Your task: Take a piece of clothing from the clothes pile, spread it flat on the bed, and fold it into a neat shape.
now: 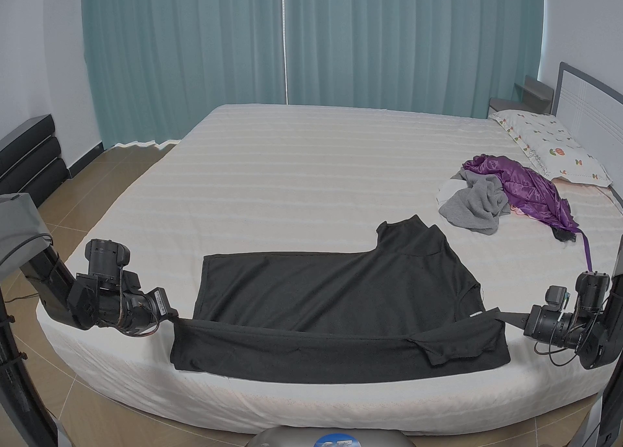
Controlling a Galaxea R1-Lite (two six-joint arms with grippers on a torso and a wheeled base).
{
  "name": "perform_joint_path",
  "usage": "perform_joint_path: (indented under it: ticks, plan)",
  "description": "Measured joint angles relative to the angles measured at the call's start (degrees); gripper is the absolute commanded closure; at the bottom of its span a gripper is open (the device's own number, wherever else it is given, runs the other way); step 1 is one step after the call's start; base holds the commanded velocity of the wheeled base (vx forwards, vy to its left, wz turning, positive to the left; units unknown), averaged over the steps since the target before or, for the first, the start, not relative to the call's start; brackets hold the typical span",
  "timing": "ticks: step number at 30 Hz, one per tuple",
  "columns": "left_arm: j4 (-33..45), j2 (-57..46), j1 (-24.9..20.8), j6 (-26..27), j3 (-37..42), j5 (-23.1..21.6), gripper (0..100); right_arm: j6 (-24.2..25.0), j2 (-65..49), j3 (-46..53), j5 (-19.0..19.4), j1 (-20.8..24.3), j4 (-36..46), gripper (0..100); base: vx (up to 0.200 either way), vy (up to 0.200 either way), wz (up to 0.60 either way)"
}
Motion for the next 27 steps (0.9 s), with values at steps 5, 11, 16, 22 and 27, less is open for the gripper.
perform_joint_path:
  ticks: [5, 11, 16, 22, 27]
  plan:
    - [-0.1, 2.95, -0.1, -0.8, -2.47, 0.02, 100, 1.29, 2.46, -2.62, -1.65, 1.29, 0.02, 100, 0.0, 0.0, 0.0]
    - [-0.07, 6.34, -0.68, -1.21, -5.44, 0.02, 100, 2.88, 4.88, -5.71, -2.28, 2.39, 0.24, 100, 0.0, 0.0, 0.0]
    - [-0.11, 8.89, -1.24, -2.5, -7.45, 0.44, 100, 3.32, 7.11, -7.67, -3.15, 2.63, 0.09, 100, 0.0, 0.0, 0.0]
    - [-0.13, 10.51, -1.45, -3.05, -8.74, 0.91, 100, 3.41, 10.07, -9.7, -3.47, 2.67, 0.07, 100, 0.0, 0.0, 0.0]
    - [-0.18, 11.17, -1.67, -3.02, -8.98, 2.63, 0, 3.45, 11.54, -10.48, -3.47, 2.78, 0.05, 0, 0.0, 0.0, 0.0]
